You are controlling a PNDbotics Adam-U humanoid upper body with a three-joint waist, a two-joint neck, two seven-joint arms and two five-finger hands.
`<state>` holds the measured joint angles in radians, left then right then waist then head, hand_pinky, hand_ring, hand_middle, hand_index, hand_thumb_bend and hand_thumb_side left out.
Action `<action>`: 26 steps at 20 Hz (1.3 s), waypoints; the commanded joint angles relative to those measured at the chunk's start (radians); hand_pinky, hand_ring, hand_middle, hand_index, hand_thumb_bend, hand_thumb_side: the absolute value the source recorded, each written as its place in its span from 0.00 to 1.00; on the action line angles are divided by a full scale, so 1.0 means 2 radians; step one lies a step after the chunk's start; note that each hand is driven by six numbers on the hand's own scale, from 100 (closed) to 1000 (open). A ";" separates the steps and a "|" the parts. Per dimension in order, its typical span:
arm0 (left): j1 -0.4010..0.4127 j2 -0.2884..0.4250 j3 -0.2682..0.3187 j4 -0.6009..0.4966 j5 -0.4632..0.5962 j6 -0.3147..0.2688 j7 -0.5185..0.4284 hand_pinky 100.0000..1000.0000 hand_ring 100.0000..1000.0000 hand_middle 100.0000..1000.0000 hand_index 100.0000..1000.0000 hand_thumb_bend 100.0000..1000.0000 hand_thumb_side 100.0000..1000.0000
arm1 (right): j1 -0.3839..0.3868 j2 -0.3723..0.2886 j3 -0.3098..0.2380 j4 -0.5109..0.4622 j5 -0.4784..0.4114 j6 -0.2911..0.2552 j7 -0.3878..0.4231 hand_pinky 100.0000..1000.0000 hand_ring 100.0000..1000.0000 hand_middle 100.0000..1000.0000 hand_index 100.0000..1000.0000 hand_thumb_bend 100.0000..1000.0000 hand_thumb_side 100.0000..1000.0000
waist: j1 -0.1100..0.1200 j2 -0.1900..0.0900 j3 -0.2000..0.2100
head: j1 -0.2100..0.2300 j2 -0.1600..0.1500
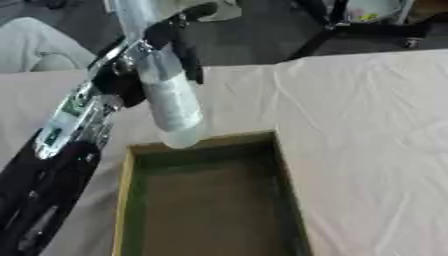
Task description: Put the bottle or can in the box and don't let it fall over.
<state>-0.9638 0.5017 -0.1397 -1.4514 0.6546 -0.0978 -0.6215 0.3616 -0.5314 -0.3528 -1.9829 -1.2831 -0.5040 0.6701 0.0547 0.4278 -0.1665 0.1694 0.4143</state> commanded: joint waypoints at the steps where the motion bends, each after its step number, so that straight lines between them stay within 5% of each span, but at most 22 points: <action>1: -0.015 -0.006 -0.004 0.008 -0.018 -0.018 -0.008 0.45 0.37 0.96 0.00 0.00 0.40 | 0.001 -0.006 -0.001 -0.009 0.005 -0.061 0.059 0.97 0.76 0.82 0.93 0.00 0.56 | -0.001 -0.009 -0.002 | 0.003 -0.006; 17: -0.014 -0.047 -0.019 0.069 -0.094 -0.090 -0.035 0.49 0.39 0.98 0.00 0.00 0.44 | -0.016 0.001 0.013 -0.009 0.028 -0.055 0.051 0.97 0.75 0.82 0.94 0.00 0.57 | 0.008 0.001 -0.014 | 0.015 -0.015; 26: -0.017 -0.045 -0.021 0.026 -0.054 -0.104 -0.003 0.51 0.41 1.00 0.00 0.00 0.35 | -0.013 0.001 0.011 -0.009 0.026 -0.051 0.043 0.97 0.75 0.82 0.93 0.00 0.58 | 0.011 -0.004 -0.010 | 0.001 -0.005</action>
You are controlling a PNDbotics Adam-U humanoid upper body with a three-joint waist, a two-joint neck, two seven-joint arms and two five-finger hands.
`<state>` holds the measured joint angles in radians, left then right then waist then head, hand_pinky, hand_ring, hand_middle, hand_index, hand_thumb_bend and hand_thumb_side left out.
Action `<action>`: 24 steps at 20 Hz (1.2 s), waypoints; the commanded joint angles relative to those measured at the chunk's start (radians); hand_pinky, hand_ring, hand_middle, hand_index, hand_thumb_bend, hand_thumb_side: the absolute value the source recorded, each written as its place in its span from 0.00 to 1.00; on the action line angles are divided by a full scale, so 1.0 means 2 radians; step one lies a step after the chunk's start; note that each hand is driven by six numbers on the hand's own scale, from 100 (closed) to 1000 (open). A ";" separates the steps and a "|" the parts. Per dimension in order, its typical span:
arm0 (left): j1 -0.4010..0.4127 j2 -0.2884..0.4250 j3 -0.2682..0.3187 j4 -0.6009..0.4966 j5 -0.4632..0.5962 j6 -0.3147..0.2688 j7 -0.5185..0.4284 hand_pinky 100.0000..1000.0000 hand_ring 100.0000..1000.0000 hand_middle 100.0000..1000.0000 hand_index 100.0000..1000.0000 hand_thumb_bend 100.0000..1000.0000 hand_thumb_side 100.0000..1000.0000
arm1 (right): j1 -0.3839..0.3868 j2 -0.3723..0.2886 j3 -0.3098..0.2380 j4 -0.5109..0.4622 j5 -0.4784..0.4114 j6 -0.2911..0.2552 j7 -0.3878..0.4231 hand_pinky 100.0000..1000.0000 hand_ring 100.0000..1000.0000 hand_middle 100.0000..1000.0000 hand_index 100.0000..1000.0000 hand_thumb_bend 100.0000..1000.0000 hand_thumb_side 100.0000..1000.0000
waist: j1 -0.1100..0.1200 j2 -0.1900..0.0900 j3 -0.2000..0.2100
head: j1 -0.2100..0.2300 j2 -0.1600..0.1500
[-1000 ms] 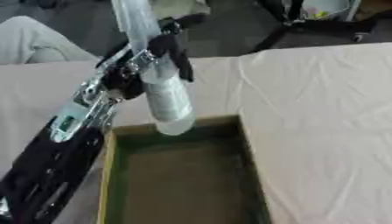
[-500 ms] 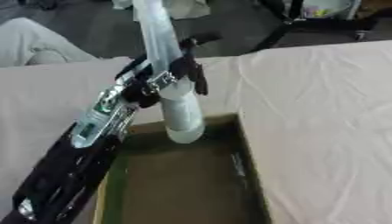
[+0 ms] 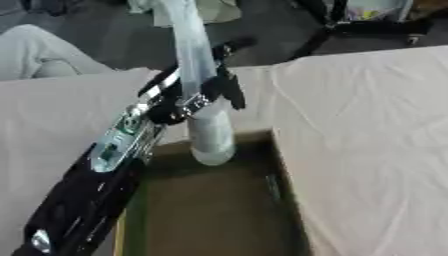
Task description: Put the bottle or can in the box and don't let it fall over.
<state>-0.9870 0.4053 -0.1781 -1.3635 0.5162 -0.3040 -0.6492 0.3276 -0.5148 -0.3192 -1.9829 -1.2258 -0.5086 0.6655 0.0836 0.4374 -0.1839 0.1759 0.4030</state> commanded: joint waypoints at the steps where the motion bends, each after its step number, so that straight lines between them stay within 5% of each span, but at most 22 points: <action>1: -0.005 0.005 -0.002 -0.022 0.021 -0.002 0.014 0.52 0.42 1.00 0.00 0.00 0.33 | 0.005 -0.008 -0.007 -0.009 -0.005 -0.048 0.046 0.97 0.75 0.82 0.93 0.00 0.57 | -0.003 -0.009 -0.002 | -0.002 0.001; 8: -0.009 0.019 -0.004 -0.058 0.058 -0.007 0.042 0.53 0.43 1.00 0.00 0.00 0.28 | 0.014 -0.010 -0.014 -0.009 -0.017 -0.044 0.049 0.97 0.75 0.82 0.93 0.00 0.58 | 0.000 -0.018 0.002 | -0.005 0.011; 18: 0.002 0.000 -0.034 -0.067 0.032 0.055 -0.002 0.51 0.41 0.99 0.00 0.00 0.40 | 0.021 -0.008 -0.016 -0.009 -0.016 -0.038 0.046 0.97 0.75 0.82 0.93 0.00 0.59 | 0.002 -0.025 0.006 | -0.011 0.019; 22: 0.010 -0.008 -0.039 -0.069 0.014 0.050 -0.019 0.53 0.42 1.00 0.00 0.00 0.41 | 0.023 -0.007 -0.017 -0.009 -0.016 -0.037 0.044 0.97 0.75 0.82 0.93 0.00 0.59 | 0.002 -0.027 0.008 | -0.015 0.019; 24: 0.015 -0.011 -0.041 -0.061 0.003 0.042 -0.022 0.56 0.44 1.00 0.00 0.00 0.53 | 0.024 -0.007 -0.016 -0.009 -0.015 -0.037 0.044 0.97 0.75 0.82 0.93 0.00 0.59 | 0.002 -0.027 0.008 | -0.016 0.020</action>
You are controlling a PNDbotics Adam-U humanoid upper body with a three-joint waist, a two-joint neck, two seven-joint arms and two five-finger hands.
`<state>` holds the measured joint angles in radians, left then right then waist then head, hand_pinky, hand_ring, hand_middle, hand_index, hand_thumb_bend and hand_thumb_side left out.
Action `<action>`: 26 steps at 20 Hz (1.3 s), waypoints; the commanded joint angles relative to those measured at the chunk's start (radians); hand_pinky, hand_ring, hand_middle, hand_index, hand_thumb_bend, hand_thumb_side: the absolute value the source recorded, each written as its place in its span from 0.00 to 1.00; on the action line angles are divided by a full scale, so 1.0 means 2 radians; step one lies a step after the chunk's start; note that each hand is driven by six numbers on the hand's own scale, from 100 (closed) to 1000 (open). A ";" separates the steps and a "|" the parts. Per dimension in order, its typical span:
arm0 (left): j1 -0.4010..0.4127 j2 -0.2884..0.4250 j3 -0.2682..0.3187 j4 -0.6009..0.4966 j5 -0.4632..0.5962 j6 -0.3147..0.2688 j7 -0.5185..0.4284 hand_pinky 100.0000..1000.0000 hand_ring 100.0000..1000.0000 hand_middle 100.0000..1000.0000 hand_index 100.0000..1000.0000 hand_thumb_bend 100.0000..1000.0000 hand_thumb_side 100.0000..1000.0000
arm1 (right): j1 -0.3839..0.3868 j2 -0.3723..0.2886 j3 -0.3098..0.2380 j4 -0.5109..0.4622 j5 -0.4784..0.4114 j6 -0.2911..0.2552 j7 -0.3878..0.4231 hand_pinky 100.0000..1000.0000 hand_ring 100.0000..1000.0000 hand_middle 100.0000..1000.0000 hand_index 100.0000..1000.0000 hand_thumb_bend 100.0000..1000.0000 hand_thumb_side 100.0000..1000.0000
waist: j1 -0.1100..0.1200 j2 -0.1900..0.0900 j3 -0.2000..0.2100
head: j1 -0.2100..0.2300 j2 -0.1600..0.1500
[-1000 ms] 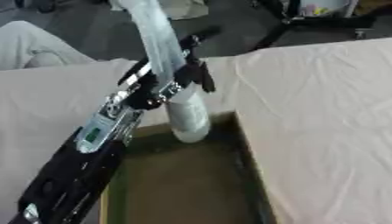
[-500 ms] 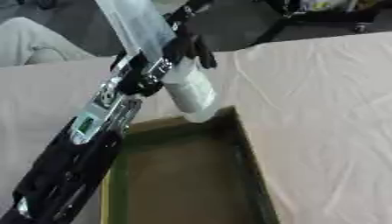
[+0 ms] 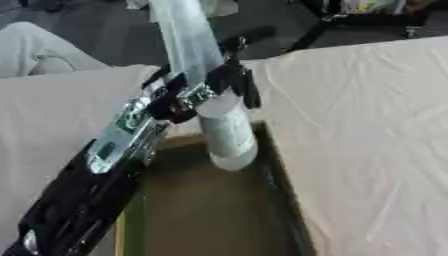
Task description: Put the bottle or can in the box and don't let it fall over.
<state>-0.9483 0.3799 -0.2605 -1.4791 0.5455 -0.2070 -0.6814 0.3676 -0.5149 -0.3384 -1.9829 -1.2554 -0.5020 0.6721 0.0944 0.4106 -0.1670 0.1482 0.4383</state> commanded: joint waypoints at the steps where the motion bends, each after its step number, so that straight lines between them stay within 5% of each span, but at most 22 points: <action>1: -0.003 0.000 -0.001 0.004 -0.018 -0.011 -0.008 0.58 0.44 1.00 0.00 0.00 0.54 | 0.004 -0.006 -0.007 -0.009 0.000 -0.040 0.040 0.97 0.75 0.82 0.93 0.00 0.59 | -0.004 -0.014 0.000 | -0.002 0.002; 3: 0.001 -0.002 -0.001 0.016 -0.032 -0.022 -0.011 0.63 0.47 1.00 0.00 0.00 0.57 | 0.004 -0.005 -0.007 -0.009 -0.001 -0.040 0.040 0.97 0.75 0.82 0.93 0.00 0.59 | -0.004 -0.014 0.001 | -0.003 0.003; 8: 0.009 -0.004 -0.006 0.033 -0.067 -0.054 -0.036 1.00 0.74 1.00 0.01 0.00 0.64 | 0.007 -0.003 -0.009 -0.009 -0.005 -0.037 0.040 0.97 0.75 0.82 0.93 0.00 0.59 | -0.006 -0.016 0.003 | -0.005 0.005; 12: 0.016 -0.003 -0.010 0.035 -0.084 -0.081 -0.058 1.00 1.00 1.00 0.20 0.00 0.69 | 0.011 -0.002 -0.011 -0.009 -0.009 -0.035 0.040 0.97 0.75 0.82 0.93 0.00 0.60 | -0.008 -0.020 0.007 | -0.009 0.006; 18: 0.021 -0.002 -0.011 0.042 -0.105 -0.096 -0.080 1.00 1.00 1.00 0.40 0.00 0.71 | 0.018 -0.002 -0.016 -0.009 -0.023 -0.036 0.043 0.97 0.75 0.82 0.93 0.00 0.59 | -0.012 -0.025 0.008 | -0.008 0.007; 23: 0.020 -0.001 -0.010 0.042 -0.100 -0.095 -0.083 1.00 1.00 1.00 0.40 0.00 0.71 | 0.019 -0.002 -0.018 -0.009 -0.027 -0.035 0.047 0.97 0.75 0.82 0.93 0.00 0.59 | -0.013 -0.025 0.008 | -0.008 0.007; 24: 0.020 -0.001 -0.009 0.042 -0.099 -0.094 -0.084 1.00 1.00 1.00 0.82 0.03 0.73 | 0.020 -0.003 -0.018 -0.009 -0.027 -0.035 0.048 0.97 0.75 0.82 0.93 0.00 0.59 | -0.013 -0.026 0.008 | -0.008 0.007; 26: 0.012 0.001 -0.004 0.029 -0.091 -0.101 -0.083 1.00 1.00 1.00 0.91 0.06 0.76 | 0.022 -0.004 -0.018 -0.009 -0.029 -0.035 0.049 0.97 0.75 0.82 0.93 0.00 0.59 | -0.014 -0.029 0.007 | -0.008 0.006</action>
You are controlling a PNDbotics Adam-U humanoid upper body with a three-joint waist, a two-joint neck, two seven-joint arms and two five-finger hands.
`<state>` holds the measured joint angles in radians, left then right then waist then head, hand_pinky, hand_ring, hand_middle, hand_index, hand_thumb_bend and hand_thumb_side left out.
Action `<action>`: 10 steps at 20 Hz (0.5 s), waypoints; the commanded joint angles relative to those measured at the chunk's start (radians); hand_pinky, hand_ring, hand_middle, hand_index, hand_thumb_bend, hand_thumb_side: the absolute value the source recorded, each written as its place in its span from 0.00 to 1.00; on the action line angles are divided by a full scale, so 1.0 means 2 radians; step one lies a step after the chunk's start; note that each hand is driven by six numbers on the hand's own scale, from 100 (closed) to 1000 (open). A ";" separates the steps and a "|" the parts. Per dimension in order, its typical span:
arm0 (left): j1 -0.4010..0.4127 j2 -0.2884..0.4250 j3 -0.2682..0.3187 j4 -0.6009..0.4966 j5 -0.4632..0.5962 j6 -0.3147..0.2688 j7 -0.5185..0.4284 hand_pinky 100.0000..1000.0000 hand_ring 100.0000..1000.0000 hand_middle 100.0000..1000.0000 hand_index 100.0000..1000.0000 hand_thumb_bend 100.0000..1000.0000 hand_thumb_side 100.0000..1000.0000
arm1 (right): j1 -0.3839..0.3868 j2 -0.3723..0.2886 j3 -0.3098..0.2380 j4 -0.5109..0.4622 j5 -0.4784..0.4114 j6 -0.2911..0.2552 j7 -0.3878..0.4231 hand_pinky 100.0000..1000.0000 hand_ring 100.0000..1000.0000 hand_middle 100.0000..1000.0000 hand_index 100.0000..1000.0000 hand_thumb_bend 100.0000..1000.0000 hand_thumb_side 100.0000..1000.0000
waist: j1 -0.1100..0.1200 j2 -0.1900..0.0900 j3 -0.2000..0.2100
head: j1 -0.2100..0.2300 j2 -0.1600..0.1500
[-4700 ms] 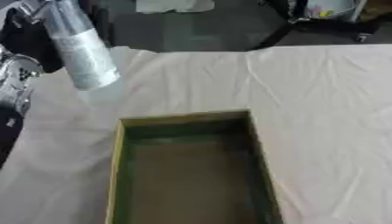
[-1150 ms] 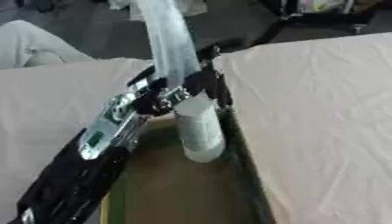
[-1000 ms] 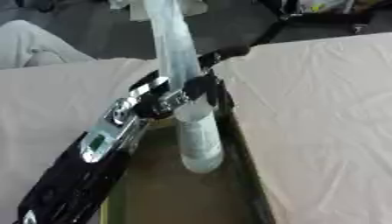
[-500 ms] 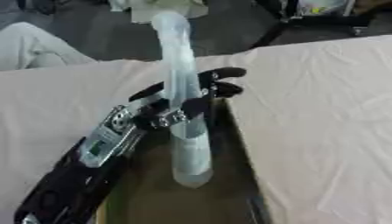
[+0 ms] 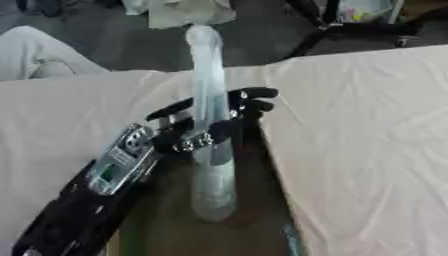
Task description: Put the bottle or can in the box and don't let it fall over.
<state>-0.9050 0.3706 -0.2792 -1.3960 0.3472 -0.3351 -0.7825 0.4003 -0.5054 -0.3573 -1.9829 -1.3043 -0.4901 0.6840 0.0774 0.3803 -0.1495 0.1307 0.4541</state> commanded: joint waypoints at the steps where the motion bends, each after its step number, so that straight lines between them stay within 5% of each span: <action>1: -0.012 0.010 0.006 -0.020 0.015 -0.038 -0.035 1.00 1.00 1.00 0.93 0.08 0.77 | 0.007 -0.010 -0.009 -0.009 -0.006 -0.041 0.043 0.97 0.75 0.82 0.93 0.00 0.59 | -0.005 -0.014 -0.002 | 0.001 -0.001; 5: -0.019 0.028 0.009 -0.046 0.044 -0.044 -0.058 1.00 1.00 1.00 0.98 0.14 0.79 | 0.009 -0.012 -0.011 -0.009 -0.010 -0.040 0.045 0.96 0.75 0.82 0.93 0.00 0.59 | -0.003 -0.016 -0.003 | 0.001 -0.001; 10: -0.020 0.046 0.021 -0.063 0.065 -0.041 -0.062 1.00 1.00 1.00 0.89 0.10 0.80 | 0.013 -0.012 -0.014 -0.009 -0.015 -0.040 0.047 0.96 0.75 0.82 0.93 0.00 0.59 | -0.002 -0.019 -0.002 | -0.001 0.001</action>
<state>-0.9259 0.4320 -0.2578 -1.4961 0.4612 -0.3163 -0.8012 0.4190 -0.5059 -0.3708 -1.9829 -1.3241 -0.4848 0.6893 0.0782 0.3694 -0.1518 0.1294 0.4549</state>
